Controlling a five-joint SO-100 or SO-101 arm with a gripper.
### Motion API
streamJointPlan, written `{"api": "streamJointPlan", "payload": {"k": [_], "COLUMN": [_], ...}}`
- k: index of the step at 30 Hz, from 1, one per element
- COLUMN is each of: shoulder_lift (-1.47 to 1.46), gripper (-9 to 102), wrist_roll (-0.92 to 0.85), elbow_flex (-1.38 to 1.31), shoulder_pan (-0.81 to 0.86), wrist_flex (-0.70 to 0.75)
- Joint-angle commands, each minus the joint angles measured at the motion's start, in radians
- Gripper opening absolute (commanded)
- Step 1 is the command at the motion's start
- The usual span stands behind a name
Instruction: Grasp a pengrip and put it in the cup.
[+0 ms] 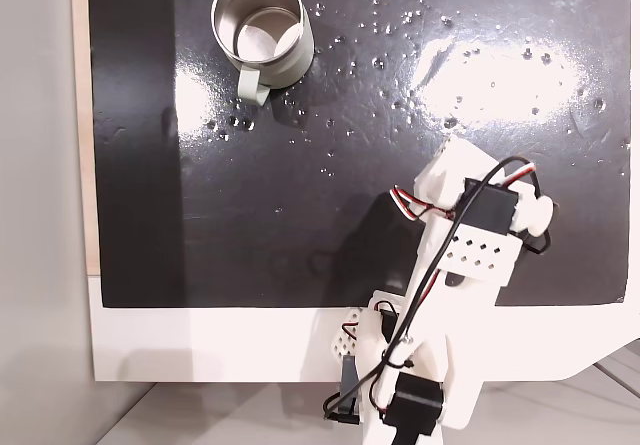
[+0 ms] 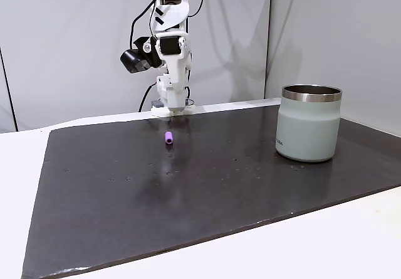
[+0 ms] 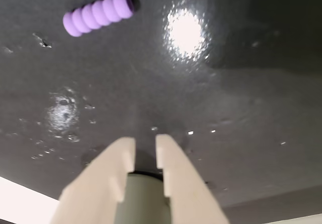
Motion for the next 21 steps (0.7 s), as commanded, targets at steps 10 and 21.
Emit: {"api": "streamJointPlan", "payload": {"k": [10,21], "shoulder_lift": [-0.235,-0.169], "gripper": [0,25], "wrist_roll": [0.347,0.436], "elbow_flex": [-0.133,-0.126], "shoulder_pan": [-0.026,-0.026], "wrist_flex": [-0.058,-0.057]}}
